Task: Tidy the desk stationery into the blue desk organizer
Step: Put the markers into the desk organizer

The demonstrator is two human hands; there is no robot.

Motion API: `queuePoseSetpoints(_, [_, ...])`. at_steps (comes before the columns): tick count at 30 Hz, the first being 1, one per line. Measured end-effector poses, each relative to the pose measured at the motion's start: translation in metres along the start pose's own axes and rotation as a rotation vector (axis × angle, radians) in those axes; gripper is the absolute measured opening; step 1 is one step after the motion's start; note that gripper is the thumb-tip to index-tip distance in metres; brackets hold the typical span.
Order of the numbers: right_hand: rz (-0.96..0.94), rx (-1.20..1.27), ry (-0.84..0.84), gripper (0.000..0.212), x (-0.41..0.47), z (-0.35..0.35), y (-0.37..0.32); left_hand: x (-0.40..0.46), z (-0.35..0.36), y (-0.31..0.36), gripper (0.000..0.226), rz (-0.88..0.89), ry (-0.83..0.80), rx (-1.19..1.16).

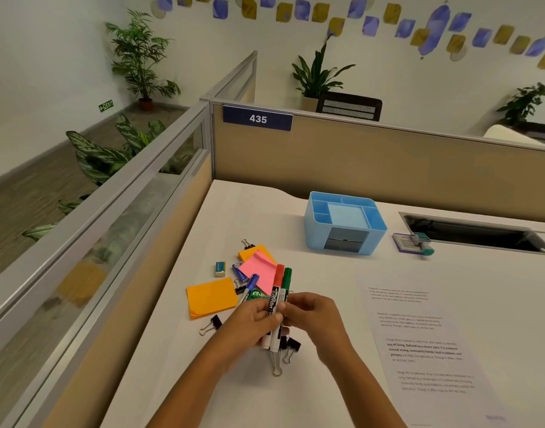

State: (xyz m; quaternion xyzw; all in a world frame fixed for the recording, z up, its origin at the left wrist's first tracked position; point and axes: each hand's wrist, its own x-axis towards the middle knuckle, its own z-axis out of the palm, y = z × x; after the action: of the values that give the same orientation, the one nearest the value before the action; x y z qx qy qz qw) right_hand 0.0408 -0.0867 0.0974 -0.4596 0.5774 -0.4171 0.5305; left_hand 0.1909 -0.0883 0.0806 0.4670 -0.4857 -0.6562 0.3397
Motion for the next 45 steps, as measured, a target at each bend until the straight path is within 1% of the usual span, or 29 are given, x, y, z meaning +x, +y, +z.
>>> queuePoseSetpoints(2, [-0.004, -0.086, -0.024, 0.014, 0.006, -0.010, -0.011, 0.000, 0.002, 0.002, 0.021, -0.005, -0.024, 0.023])
queuePoseSetpoints(4, [0.031, -0.099, -0.067, 0.029, 0.018, -0.023, -0.025, 0.001, 0.004, 0.005, 0.020, -0.017, -0.051, 0.039])
queuePoseSetpoints(6, [0.071, -0.115, -0.186, 0.046, 0.031, -0.037, -0.042, 0.002, 0.006, 0.008, 0.018, -0.034, -0.075, 0.071])
queuePoseSetpoints(7, [0.073, -0.188, -0.259, 0.048, 0.037, -0.044, -0.049, 0.003, 0.007, 0.010, 0.018, -0.037, -0.089, 0.096])
queuePoseSetpoints(8, [0.066, -0.279, -0.331, 0.044, 0.043, -0.048, -0.057, 0.004, 0.008, 0.012, 0.018, -0.034, -0.104, 0.125])
queuePoseSetpoints(10, [0.033, -0.442, -0.427, 0.028, 0.052, -0.055, -0.068, 0.007, 0.010, 0.016, 0.018, -0.021, -0.130, 0.189])
queuePoseSetpoints(12, [0.002, -0.552, -0.462, 0.019, 0.059, -0.057, -0.074, 0.011, 0.010, 0.019, 0.018, -0.013, -0.132, 0.263])
queuePoseSetpoints(15, [-0.045, -0.647, -0.472, 0.015, 0.066, -0.061, -0.081, 0.024, 0.009, 0.021, 0.019, 0.001, -0.121, 0.368])
queuePoseSetpoints(16, [-0.067, -0.671, -0.464, 0.013, 0.068, -0.063, -0.084, 0.027, 0.008, 0.022, 0.023, 0.010, -0.112, 0.403])
queuePoseSetpoints(18, [-0.117, -0.702, -0.401, 0.012, 0.074, -0.070, -0.094, 0.036, 0.001, 0.022, 0.039, 0.047, -0.046, 0.500])
queuePoseSetpoints(20, [-0.214, -0.777, -0.274, 0.012, 0.083, -0.082, -0.108, 0.045, -0.013, 0.016, 0.049, 0.116, 0.109, 0.618])
queuePoseSetpoints(22, [-0.367, -0.877, -0.087, 0.014, 0.096, -0.096, -0.122, 0.054, -0.031, 0.008, 0.050, 0.182, 0.307, 0.711])
queuePoseSetpoints(24, [-0.492, -0.861, 0.103, 0.014, 0.106, -0.107, -0.137, 0.058, -0.053, 0.000, 0.047, 0.216, 0.478, 0.824])
queuePoseSetpoints(25, [-0.549, -0.834, 0.182, 0.014, 0.114, -0.111, -0.143, 0.060, -0.063, -0.004, 0.047, 0.203, 0.539, 0.894])
queuePoseSetpoints(27, [-0.644, -0.826, 0.296, 0.012, 0.129, -0.118, -0.151, 0.062, -0.081, -0.015, 0.048, 0.122, 0.623, 1.040])
queuePoseSetpoints(29, [-0.693, -0.865, 0.342, 0.010, 0.148, -0.122, -0.153, 0.061, -0.092, -0.026, 0.050, 0.025, 0.652, 1.158])
queuePoseSetpoints(31, [-0.715, -0.931, 0.334, 0.012, 0.168, -0.122, -0.148, 0.062, -0.097, -0.035, 0.050, -0.026, 0.643, 1.212])
queuePoseSetpoints(33, [-0.696, -1.029, 0.286, 0.015, 0.188, -0.119, -0.138, 0.064, -0.098, -0.041, 0.048, -0.035, 0.632, 1.229])
queuePoseSetpoints(35, [-0.638, -1.156, 0.218, 0.018, 0.205, -0.113, -0.129, 0.066, -0.097, -0.044, 0.048, -0.023, 0.641, 1.235])
queuePoseSetpoints(37, [-0.554, -1.276, 0.131, 0.019, 0.218, -0.109, -0.117, 0.065, -0.096, -0.046, 0.056, -0.013, 0.653, 1.253])
queuePoseSetpoints(39, [-0.470, -1.295, 0.073, 0.019, 0.228, -0.107, -0.108, 0.063, -0.095, -0.047, 0.070, 0.002, 0.646, 1.278])
queuePoseSetpoints(42, [-0.337, -1.188, -0.002, 0.021, 0.242, -0.103, -0.101, 0.062, -0.092, -0.046, 0.085, 0.010, 0.639, 1.275])
queuePoseSetpoints(43, [-0.277, -1.233, -0.043, 0.022, 0.247, -0.101, -0.100, 0.062, -0.092, -0.046, 0.089, 0.011, 0.640, 1.273])
queuePoseSetpoints(44, [-0.198, -1.281, -0.075, 0.028, 0.250, -0.098, -0.099, 0.063, -0.092, -0.046, 0.091, 0.015, 0.645, 1.274])
queuePoseSetpoints(45, [-0.138, -1.324, -0.069, 0.036, 0.254, -0.096, -0.097, 0.064, -0.093, -0.046, 0.092, 0.017, 0.649, 1.275])
